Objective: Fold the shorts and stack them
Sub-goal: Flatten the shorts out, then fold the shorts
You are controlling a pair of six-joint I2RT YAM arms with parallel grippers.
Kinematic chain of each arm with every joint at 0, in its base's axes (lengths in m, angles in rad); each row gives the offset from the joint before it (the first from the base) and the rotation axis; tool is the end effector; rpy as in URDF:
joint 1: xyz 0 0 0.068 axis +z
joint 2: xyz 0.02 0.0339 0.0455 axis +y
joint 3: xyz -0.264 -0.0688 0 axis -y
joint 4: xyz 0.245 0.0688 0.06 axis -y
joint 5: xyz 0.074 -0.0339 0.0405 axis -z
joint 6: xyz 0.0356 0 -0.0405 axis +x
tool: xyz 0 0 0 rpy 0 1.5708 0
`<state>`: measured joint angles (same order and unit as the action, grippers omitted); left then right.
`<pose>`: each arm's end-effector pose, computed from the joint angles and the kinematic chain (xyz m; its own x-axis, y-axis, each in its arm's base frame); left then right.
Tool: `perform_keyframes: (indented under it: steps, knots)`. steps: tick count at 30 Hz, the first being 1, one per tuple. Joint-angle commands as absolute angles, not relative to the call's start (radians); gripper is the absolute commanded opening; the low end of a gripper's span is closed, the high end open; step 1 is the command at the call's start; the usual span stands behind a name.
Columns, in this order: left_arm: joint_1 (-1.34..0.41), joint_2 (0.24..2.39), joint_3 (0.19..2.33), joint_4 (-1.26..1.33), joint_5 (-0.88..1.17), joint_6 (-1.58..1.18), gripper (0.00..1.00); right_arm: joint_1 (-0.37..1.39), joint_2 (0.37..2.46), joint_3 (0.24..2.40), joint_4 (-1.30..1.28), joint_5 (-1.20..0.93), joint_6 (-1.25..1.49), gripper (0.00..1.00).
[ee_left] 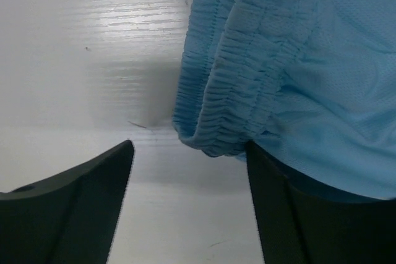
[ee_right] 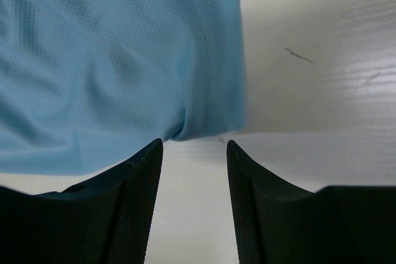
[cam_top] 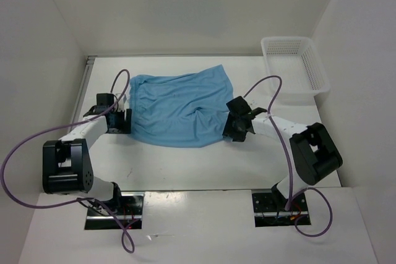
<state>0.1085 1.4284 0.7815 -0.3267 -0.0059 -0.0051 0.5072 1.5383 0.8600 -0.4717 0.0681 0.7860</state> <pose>0.2742 0.0301 0.1844 -0.8215 -0.0946 -0.5623 -0.1158 0.9933 0.0020 0.2499 0.1361 0.1704 -0.8895 0.3133 -0.3326 0.2392 0.9395 0.2451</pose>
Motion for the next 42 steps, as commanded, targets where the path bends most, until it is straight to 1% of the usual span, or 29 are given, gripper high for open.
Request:
perform_keyframes:
  steps: [1,4,5,6,7,8,9,12,15,16,17,19,21,23,24,26,29,30,34,38,39,42]
  knots:
    - [0.088,1.468,0.807,-0.241,0.006,0.0,0.75,0.512,1.577,0.861,-0.385,0.1,0.808,0.51]
    - [0.078,1.517,0.818,-0.204,0.026,0.0,0.59,0.512,1.63,0.87,-0.365,0.113,0.818,0.51]
    - [0.078,1.529,0.837,-0.204,0.035,0.0,0.46,0.512,1.644,0.879,-0.365,0.114,0.818,0.51]
    - [0.078,1.538,0.838,-0.219,0.035,0.0,0.39,0.512,1.667,0.879,-0.365,0.114,0.818,0.43]
    - [0.078,1.539,0.85,-0.219,0.035,0.0,0.32,0.512,1.667,0.879,-0.365,0.127,0.833,0.31]
    - [0.078,1.539,0.85,-0.245,0.035,0.0,0.2,0.512,1.667,0.879,-0.365,0.15,0.85,0.11]
    - [0.078,1.539,0.85,-0.261,0.035,0.0,0.0,0.512,1.667,0.879,-0.38,0.169,0.86,0.0]
    - [0.078,1.479,0.859,-0.345,0.026,0.0,0.0,0.512,1.609,0.864,-0.478,0.207,0.893,0.0]
    - [0.078,1.383,0.848,-0.46,0.006,0.0,0.0,0.512,1.452,0.839,-0.586,0.219,0.893,0.0]
    - [0.078,1.358,0.848,-0.501,-0.003,0.0,0.0,0.512,1.368,0.83,-0.615,0.219,0.893,0.0]
    - [0.078,1.33,0.848,-0.582,-0.027,0.0,0.0,0.512,1.329,0.83,-0.668,0.219,0.882,0.0]
    - [0.078,1.243,0.848,-0.674,-0.037,0.0,0.0,0.523,1.235,0.819,-0.681,0.21,0.882,0.0]
    - [0.089,1.171,0.874,-0.733,-0.049,0.0,0.0,0.535,1.207,0.827,-0.735,0.175,0.894,0.0]
    - [0.089,1.119,0.885,-0.773,-0.008,0.0,0.0,0.583,1.187,0.86,-0.819,0.175,0.925,0.0]
    - [0.1,1.106,0.885,-0.793,-0.008,0.0,0.0,0.622,1.175,0.877,-0.846,0.175,0.94,0.0]
    - [0.1,1.085,0.911,-0.824,-0.008,0.0,0.0,0.632,1.151,0.923,-0.882,0.184,0.953,0.0]
    - [0.124,1.074,0.937,-0.825,0.003,0.0,0.0,0.632,1.15,0.998,-0.864,0.271,0.899,0.0]
    - [0.124,1.063,0.937,-0.809,0.027,0.0,0.0,0.599,1.176,1.017,-0.82,0.272,0.875,0.0]
    - [0.124,1.063,0.959,-0.68,0.066,0.0,0.0,0.554,1.239,1.13,-0.657,0.374,0.769,0.0]
    - [0.124,1.089,0.979,-0.637,0.026,0.0,0.0,0.474,1.316,1.179,-0.503,0.318,0.701,0.0]
    - [0.124,1.089,0.979,-0.58,0.026,0.0,0.0,0.463,1.363,1.198,-0.471,0.302,0.689,0.0]
    - [0.124,1.129,0.979,-0.493,0.037,0.0,0.05,0.453,1.443,1.27,-0.39,0.302,0.64,0.0]
